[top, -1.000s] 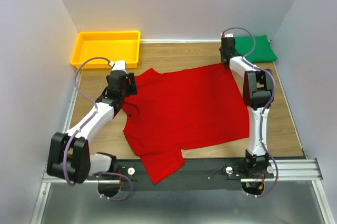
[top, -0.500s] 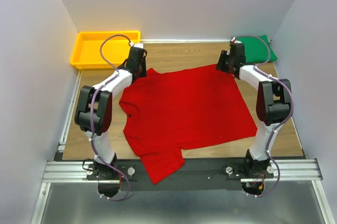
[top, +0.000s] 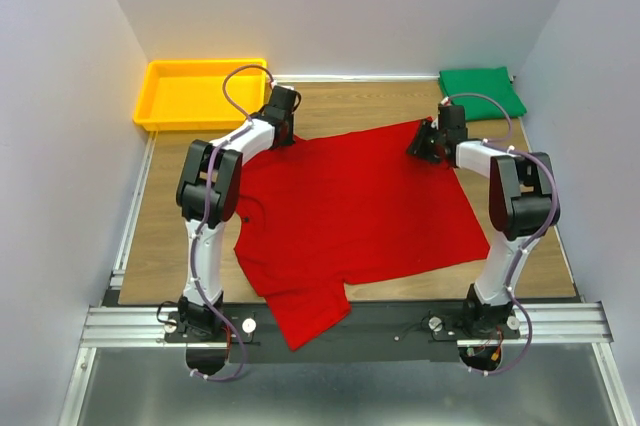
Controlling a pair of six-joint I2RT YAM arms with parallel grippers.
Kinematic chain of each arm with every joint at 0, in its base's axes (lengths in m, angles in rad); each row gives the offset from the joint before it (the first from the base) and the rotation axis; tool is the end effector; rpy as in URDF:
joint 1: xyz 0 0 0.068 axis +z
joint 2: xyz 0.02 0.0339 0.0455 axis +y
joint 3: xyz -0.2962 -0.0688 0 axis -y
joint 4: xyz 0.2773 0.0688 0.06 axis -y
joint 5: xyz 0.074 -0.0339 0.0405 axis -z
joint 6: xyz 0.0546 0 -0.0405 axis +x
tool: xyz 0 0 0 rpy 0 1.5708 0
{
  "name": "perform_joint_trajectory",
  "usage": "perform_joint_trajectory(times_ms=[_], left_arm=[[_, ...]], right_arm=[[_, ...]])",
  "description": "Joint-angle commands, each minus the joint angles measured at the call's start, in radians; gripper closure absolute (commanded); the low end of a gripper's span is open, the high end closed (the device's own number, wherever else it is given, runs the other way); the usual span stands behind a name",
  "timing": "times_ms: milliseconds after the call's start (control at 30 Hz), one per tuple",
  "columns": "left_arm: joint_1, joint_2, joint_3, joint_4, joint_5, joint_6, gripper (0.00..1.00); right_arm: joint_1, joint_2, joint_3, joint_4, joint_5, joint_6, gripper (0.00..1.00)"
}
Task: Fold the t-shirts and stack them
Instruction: Flatten the tshirt out
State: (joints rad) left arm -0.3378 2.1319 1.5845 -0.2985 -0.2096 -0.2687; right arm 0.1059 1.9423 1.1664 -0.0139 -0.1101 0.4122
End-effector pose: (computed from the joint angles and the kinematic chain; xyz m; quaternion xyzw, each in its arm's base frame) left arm 0.5039 -0.1650 0.1758 -0.0049 0.9306 -0.0120 0.3657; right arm 0.4546 0.0544 0.1470 0.1202 0.9157 0.1465 0.3544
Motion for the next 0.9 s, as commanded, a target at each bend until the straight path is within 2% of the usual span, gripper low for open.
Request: perform_joint_trajectory(times_ms=[0,433,700,833,867], left_arm=[[0.003,0.062,0.063,-0.057,0.001,0.005,0.68],[0.01,0.238,0.295,-0.246,-0.082,-0.018,0.68],[0.016,0.276,0.396,-0.274,-0.129,-0.038,0.67],[0.019,0.344,0.572,-0.309,-0.091,-0.041,0.67],[0.019,0.358,0.572,-0.309,-0.091,-0.038,0.67]], right_arm=[[-0.018,-0.013,-0.057,-0.012,-0.019,0.027,0.48],[-0.167,-0.071,-0.208,-0.012,0.032,0.089,0.48],[-0.183,-0.089,-0.218,-0.012,0.049,0.1,0.47],[-0.184,-0.095,-0.231,-0.014,0.03,0.106,0.47],[-0.184,-0.095,-0.231,-0.014,0.03,0.106,0.47]])
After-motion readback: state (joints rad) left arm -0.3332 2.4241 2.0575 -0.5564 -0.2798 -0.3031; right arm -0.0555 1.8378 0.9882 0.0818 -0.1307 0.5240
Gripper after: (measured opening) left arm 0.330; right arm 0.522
